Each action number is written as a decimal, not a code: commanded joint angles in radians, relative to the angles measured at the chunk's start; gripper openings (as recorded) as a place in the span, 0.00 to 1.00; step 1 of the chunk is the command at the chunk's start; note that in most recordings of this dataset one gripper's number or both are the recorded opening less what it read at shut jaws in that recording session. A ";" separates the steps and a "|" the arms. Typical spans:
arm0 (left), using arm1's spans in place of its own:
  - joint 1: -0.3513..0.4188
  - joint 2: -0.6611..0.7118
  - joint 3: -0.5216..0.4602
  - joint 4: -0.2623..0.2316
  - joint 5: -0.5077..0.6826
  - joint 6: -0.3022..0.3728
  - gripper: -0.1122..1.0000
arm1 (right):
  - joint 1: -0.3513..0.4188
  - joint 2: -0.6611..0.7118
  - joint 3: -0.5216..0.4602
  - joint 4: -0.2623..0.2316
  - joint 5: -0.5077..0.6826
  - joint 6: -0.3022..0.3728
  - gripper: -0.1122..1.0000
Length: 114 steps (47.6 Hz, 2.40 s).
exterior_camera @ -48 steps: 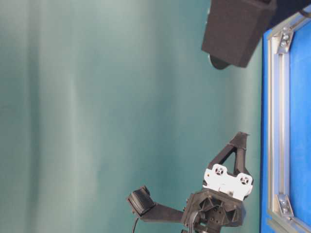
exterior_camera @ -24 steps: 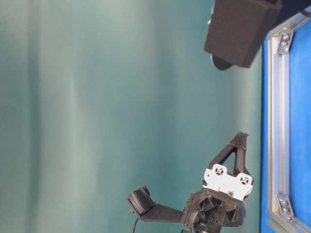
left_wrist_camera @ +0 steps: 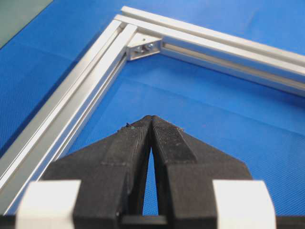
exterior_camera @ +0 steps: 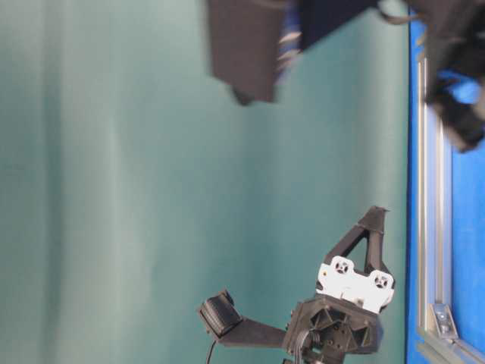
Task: Insert the wire through the string loop located on the left side.
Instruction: 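Close the right gripper on the cable just behind the USB plug, then carry the plug with the right gripper left toward the white zip-tie loop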
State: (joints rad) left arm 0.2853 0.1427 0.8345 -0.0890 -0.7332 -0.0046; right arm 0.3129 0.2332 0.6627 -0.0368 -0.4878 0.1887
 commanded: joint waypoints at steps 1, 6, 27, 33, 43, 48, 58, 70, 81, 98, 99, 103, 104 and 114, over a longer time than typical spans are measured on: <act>0.000 -0.029 -0.011 0.003 -0.009 -0.002 0.10 | 0.006 -0.063 -0.012 0.000 0.023 0.000 0.10; 0.002 -0.029 -0.011 0.003 -0.009 -0.002 0.10 | 0.006 -0.072 -0.012 0.000 0.034 0.000 0.10; 0.000 -0.029 -0.014 0.003 -0.009 -0.002 0.10 | 0.008 -0.072 -0.012 0.000 0.037 -0.003 0.10; 0.002 -0.029 -0.012 0.003 -0.009 -0.003 0.10 | 0.008 -0.072 -0.011 0.000 0.037 -0.003 0.10; 0.002 -0.029 -0.012 0.003 -0.009 -0.003 0.10 | 0.006 -0.072 -0.012 0.000 0.037 -0.003 0.10; 0.000 -0.029 -0.014 0.003 -0.009 -0.003 0.10 | 0.006 -0.072 -0.012 0.000 0.037 -0.003 0.10; 0.002 -0.029 -0.012 0.003 -0.009 -0.003 0.10 | 0.006 -0.072 -0.012 0.000 0.037 -0.003 0.10; 0.000 -0.029 -0.012 0.003 -0.009 -0.003 0.10 | 0.006 -0.072 -0.012 0.000 0.038 -0.003 0.10; 0.002 -0.029 -0.012 0.003 -0.009 -0.003 0.10 | 0.006 -0.072 -0.011 0.000 0.038 -0.003 0.10; 0.000 -0.029 -0.012 0.003 -0.009 -0.005 0.10 | -0.009 -0.077 -0.003 0.000 0.038 -0.006 0.10; 0.000 -0.029 -0.012 0.003 -0.009 -0.005 0.10 | -0.012 -0.078 0.000 0.000 0.038 -0.006 0.10; 0.000 -0.029 -0.012 0.003 -0.009 -0.005 0.10 | -0.032 -0.083 0.011 0.000 0.038 -0.006 0.10; 0.000 -0.029 -0.012 0.003 -0.009 -0.005 0.10 | -0.037 -0.086 0.014 0.000 0.035 -0.006 0.10; 0.002 -0.029 -0.012 0.003 -0.009 -0.006 0.10 | -0.110 -0.110 0.051 0.000 0.032 -0.006 0.10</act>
State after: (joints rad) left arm 0.2853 0.1411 0.8330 -0.0890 -0.7332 -0.0092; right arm 0.2255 0.1626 0.7133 -0.0383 -0.4479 0.1810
